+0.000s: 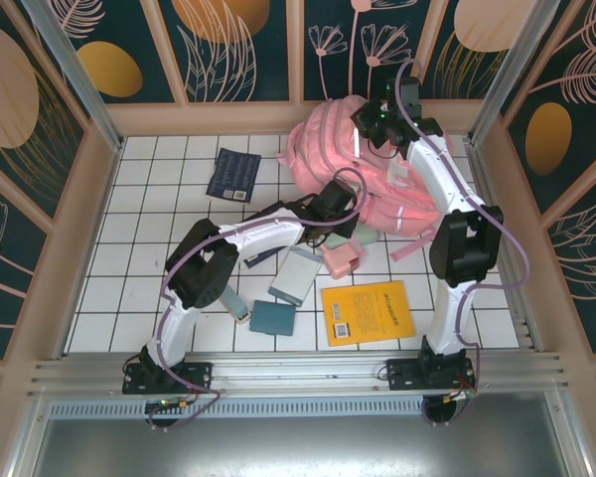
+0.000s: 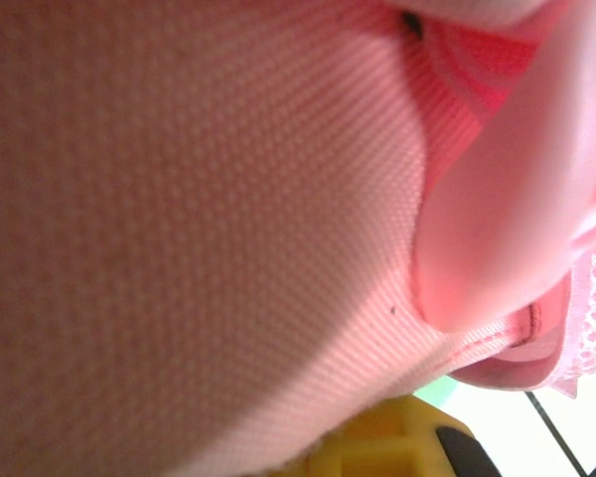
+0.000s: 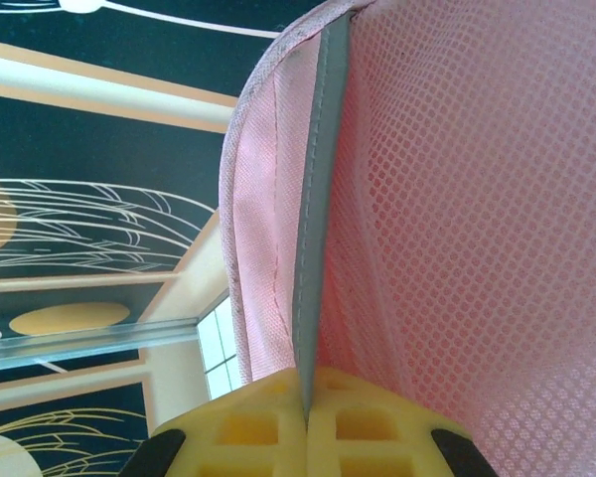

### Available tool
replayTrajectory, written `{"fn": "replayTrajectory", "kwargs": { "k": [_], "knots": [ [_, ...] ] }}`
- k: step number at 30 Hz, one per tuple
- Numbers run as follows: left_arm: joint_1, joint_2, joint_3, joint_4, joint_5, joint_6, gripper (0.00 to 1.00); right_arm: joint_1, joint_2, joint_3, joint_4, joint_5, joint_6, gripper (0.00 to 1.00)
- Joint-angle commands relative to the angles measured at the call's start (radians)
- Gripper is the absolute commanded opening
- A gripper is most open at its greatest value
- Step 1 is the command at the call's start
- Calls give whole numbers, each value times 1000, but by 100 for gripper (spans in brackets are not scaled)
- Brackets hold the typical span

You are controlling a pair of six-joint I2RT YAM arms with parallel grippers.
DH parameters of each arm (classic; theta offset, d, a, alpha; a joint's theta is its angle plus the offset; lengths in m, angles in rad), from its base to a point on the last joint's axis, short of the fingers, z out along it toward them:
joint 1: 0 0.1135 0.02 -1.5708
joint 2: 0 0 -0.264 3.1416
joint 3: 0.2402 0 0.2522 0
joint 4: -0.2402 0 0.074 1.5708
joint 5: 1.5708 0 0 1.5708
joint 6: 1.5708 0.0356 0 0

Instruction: Pack the student bag

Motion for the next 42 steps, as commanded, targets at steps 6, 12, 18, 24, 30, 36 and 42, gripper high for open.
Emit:
{"fn": "replayTrajectory", "kwargs": {
  "k": [6, 12, 18, 24, 30, 36, 42],
  "knots": [
    [25, -95, -45, -45, -73, 58, 2, 11, -42, 36, -22, 64, -207, 0],
    [52, -140, -68, -51, -71, 73, 3, 30, -3, 42, -35, 74, -256, 0],
    [72, -153, -77, -69, -89, 92, 4, 63, 22, 47, -38, 79, -312, 0],
    [122, -189, -116, -65, -92, 93, 4, 70, 30, 37, -33, 74, -350, 0],
    [164, -238, -145, -58, -109, 108, 4, 78, 33, 28, -29, 78, -390, 0],
    [244, -256, -155, -64, -109, 105, 4, 87, 44, 20, -37, 96, -425, 0],
    [290, -245, -126, -65, -17, 108, 0, 100, 60, 21, -30, 76, -470, 0]
  ]
}}
